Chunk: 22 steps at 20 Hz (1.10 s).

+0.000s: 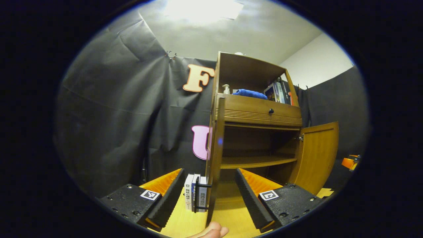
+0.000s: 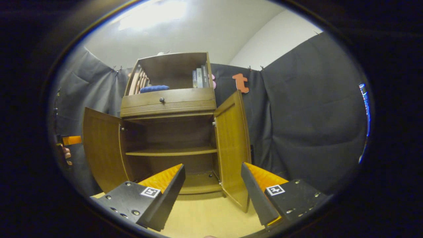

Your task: Open the right door of the double-door shoe cabinet with the right hand, and open the left door with the left hand.

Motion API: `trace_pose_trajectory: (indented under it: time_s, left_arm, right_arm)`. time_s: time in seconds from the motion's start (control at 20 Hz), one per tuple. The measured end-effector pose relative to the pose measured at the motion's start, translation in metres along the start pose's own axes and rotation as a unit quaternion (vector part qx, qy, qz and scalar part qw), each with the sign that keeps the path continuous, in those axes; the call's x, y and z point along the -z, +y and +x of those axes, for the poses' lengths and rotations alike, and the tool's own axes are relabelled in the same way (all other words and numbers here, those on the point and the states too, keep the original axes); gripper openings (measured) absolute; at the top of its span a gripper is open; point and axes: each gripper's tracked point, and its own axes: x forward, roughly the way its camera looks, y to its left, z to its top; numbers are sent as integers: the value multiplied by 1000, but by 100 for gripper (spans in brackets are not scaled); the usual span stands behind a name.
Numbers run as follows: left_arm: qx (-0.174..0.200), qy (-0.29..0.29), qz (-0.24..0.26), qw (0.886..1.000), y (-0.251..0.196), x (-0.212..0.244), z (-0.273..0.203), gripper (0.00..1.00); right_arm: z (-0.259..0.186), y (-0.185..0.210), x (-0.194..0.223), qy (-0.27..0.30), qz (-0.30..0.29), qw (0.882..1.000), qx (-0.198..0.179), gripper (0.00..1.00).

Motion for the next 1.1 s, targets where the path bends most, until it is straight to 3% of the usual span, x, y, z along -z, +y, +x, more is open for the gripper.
trace_pose_trajectory:
  time_s: [0.15,0.3,0.4,0.45,0.55,0.6,0.8,1.1]
  left_arm:
    - [2,3,-4,1000,-29,-12,5,89]
    - [29,3,1,1000,-72,-17,10,89]
    - [51,-5,8,999,-102,-20,12,94]
    - [62,-10,12,998,-117,-22,12,89]
    - [81,-19,18,996,-144,-22,13,94]
    - [90,-22,16,996,-156,-21,13,90]
    - [120,-24,5,992,-204,-12,21,92]
    - [118,-13,-6,993,-237,12,47,94]
  right_arm:
    - [1,2,-8,-6,-2,1000,-9,100]
    - [13,9,-19,-10,19,999,-25,100]
    - [22,6,-20,-7,20,1000,-21,100]
    - [23,3,-19,-5,17,1000,-17,100]
    - [26,-1,-17,-1,15,1000,-10,100]
    - [27,-3,-16,1,16,1000,-8,100]
    - [30,-9,-4,10,24,1000,-3,100]
    - [46,-18,7,24,7,1000,5,100]
